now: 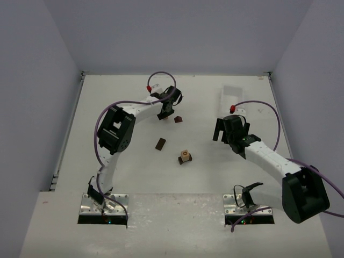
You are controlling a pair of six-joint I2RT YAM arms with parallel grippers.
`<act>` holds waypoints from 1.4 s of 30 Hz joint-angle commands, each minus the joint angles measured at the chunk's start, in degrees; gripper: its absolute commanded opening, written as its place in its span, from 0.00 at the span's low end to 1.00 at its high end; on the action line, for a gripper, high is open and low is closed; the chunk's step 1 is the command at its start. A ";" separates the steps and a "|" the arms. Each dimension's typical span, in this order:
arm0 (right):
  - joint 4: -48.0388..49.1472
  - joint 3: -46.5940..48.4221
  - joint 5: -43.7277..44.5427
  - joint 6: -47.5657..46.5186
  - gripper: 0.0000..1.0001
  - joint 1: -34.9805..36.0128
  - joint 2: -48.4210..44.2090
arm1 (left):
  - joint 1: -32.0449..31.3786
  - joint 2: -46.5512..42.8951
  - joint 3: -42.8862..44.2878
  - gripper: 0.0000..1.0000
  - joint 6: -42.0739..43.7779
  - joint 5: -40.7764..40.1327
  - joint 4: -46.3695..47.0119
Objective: Build the wood block tower
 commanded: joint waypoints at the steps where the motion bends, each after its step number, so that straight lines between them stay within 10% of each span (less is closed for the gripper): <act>1: 2.82 -0.16 1.30 0.60 0.99 -0.28 -0.92 | -1.73 -2.77 1.29 0.12 3.94 -1.69 1.01; 12: 3.55 -0.87 0.99 0.57 0.99 -0.34 -1.69 | -9.01 -16.68 -9.79 0.00 14.34 -4.16 8.23; 20: 4.14 -1.69 0.01 0.13 0.99 -0.28 -3.47 | -10.54 -32.40 -23.86 0.00 40.43 21.14 22.82; 28: 4.50 -2.16 0.13 -0.48 0.99 -0.28 -4.33 | -10.83 -45.65 -33.07 0.00 48.19 40.13 25.57; 42: 4.58 -2.08 0.01 -1.31 0.99 -0.28 -3.98 | -20.84 -39.26 -23.98 0.00 46.11 28.94 7.68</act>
